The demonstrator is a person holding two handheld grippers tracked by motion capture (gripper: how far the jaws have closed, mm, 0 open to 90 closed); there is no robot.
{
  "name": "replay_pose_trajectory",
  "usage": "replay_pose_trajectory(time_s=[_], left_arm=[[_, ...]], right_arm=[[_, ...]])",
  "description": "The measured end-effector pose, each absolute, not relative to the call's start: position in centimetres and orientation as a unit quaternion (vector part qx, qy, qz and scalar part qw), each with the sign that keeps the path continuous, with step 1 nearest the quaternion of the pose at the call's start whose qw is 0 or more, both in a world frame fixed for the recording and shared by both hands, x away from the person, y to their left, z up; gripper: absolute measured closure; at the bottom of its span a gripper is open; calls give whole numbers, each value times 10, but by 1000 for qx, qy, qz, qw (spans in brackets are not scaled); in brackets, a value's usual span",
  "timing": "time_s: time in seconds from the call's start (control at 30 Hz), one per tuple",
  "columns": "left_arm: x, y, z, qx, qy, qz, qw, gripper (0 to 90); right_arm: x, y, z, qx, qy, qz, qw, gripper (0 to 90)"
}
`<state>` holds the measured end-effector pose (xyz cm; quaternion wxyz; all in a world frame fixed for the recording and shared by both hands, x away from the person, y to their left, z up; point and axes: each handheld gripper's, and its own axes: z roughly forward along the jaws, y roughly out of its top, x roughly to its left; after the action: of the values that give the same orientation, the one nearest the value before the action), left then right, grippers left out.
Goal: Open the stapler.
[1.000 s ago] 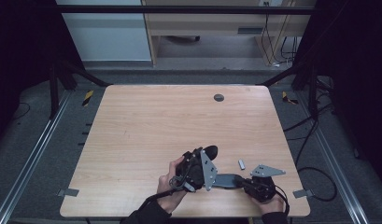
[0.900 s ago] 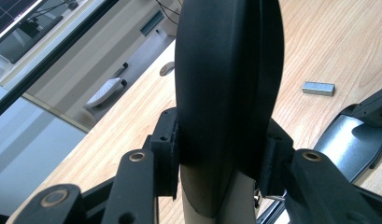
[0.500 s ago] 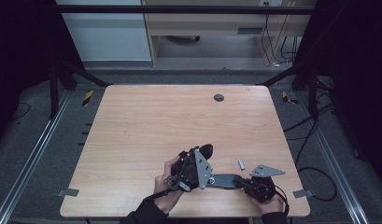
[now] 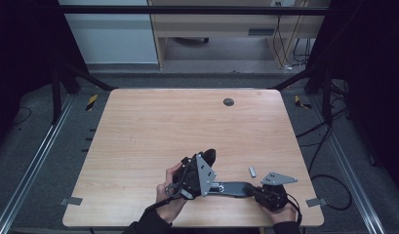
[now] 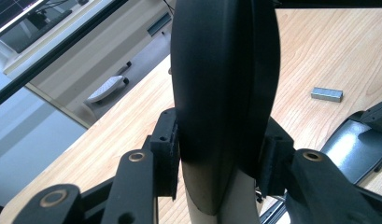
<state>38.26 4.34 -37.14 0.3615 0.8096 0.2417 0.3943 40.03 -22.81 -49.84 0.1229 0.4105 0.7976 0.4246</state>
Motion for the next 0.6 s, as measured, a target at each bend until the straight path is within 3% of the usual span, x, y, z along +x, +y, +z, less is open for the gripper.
replay_pose_trajectory(time_s=[0.6], left_arm=[[382,54,-370,804,252,393,369,571]], right_arm=[[400,-228,-498,411,798,424,121,900]])
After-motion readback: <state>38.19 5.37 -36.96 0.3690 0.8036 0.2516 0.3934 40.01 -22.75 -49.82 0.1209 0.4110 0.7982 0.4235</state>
